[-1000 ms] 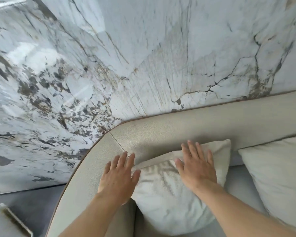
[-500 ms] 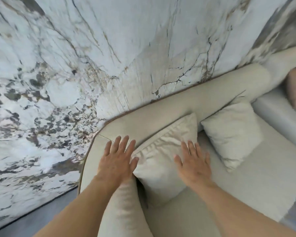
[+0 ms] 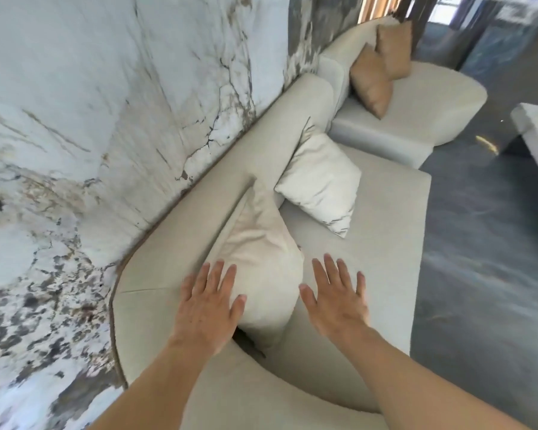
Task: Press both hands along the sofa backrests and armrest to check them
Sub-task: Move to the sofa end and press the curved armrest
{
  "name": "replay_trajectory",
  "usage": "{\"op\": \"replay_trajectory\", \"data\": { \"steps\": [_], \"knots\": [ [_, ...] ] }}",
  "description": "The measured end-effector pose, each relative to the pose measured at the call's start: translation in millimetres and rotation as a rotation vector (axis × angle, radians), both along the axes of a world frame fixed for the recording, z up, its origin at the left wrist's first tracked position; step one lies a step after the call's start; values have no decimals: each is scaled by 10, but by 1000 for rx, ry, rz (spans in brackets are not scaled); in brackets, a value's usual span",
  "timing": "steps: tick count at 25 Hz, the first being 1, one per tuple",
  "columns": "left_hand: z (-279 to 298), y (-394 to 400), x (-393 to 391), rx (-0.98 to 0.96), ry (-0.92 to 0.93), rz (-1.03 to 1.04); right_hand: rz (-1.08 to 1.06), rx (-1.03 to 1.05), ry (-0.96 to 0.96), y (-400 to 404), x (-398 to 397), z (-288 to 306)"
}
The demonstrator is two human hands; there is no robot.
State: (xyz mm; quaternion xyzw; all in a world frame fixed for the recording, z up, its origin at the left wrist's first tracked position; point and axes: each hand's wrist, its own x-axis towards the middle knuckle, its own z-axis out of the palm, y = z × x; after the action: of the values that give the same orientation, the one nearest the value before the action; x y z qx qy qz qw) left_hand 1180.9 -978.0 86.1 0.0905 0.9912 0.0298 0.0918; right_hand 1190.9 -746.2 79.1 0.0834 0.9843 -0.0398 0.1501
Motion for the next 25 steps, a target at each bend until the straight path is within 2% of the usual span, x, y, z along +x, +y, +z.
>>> {"op": "replay_trajectory", "data": {
  "steps": [5,10,15,21,25],
  "knots": [
    [154,159,311,-5,14,-122,-120,-32,23,42,648,101],
    [490,19,1090,6,36,-235,-216,-43,66,-167,1654,326],
    [619,-207,1393,-3,43,-277,-245,-77,86,-420,2115,388],
    [360,-417,1474,2,-19,-337,-307,-95,66,-730,2389,121],
    [-52,-597,1483,12,-78,-412,-358,-100,9,-1025,2549,-240]
  ]
}}
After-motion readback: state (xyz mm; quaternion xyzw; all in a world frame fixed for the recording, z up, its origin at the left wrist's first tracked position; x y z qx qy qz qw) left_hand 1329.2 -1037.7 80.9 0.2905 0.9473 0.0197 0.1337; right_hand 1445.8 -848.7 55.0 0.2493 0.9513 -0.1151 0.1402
